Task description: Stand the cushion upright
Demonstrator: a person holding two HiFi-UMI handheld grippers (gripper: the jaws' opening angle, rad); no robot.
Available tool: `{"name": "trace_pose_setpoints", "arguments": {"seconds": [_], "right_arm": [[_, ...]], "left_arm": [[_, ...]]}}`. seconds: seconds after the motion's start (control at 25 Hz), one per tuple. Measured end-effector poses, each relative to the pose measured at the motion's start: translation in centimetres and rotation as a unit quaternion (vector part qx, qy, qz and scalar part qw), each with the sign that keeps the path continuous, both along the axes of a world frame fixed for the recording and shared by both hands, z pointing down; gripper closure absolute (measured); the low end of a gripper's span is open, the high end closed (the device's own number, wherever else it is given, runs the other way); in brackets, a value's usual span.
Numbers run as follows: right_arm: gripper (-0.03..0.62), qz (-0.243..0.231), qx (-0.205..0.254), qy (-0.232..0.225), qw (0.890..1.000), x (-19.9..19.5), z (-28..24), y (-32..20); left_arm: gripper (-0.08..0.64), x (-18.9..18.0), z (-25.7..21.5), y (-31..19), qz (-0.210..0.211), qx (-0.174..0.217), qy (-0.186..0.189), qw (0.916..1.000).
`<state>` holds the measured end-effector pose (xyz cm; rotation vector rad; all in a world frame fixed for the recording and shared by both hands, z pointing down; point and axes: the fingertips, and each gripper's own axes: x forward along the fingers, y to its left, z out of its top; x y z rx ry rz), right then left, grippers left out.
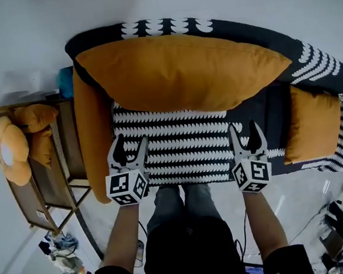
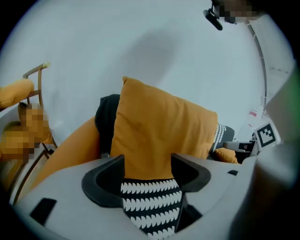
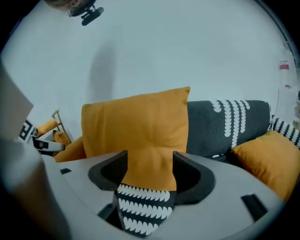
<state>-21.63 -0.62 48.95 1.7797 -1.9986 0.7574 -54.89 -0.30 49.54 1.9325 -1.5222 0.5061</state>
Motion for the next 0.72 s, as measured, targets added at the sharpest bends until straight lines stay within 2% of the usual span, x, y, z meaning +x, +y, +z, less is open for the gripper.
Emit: {"name": "trace_pose_setpoints", "arguments": {"seconds": [0.08, 0.2, 0.28, 0.44, 0.56, 0.72], "right_arm": [[0.298, -0.019, 0.010, 0.000, 1.000, -1.2, -2.9, 1.6], [0.326, -0.043, 0.051, 0.006, 0.998, -2.4, -7.1, 1.3], [0.328, -0.043, 0.069, -0.002, 0.997, -2.8, -10.0, 1.9], [0.365, -0.034, 0.094, -0.033, 0.994, -4.9, -15.7, 4.6], [0.391, -0.047, 0.128, -0.043, 0.990, -7.9, -19.1, 5.2], [0.417, -0.059, 0.156, -0.051, 0.985, -10.6, -23.5, 6.6]], "left_arm": [[0.249, 0.4, -3.0, 0.2, 0.008, 0.020, 0.008, 0.9997], [0.276, 0.8, -7.9, -1.6, 0.025, 0.076, 0.013, 0.9967], [0.337, 0.9, -11.3, -1.4, 0.041, 0.102, 0.013, 0.9939], [0.383, 0.7, -17.1, 1.7, 0.070, 0.120, 0.022, 0.9901], [0.419, -0.4, -20.4, 3.2, 0.074, 0.136, 0.028, 0.9876], [0.433, -2.0, -24.3, 5.9, 0.079, 0.152, 0.027, 0.9849]]}}
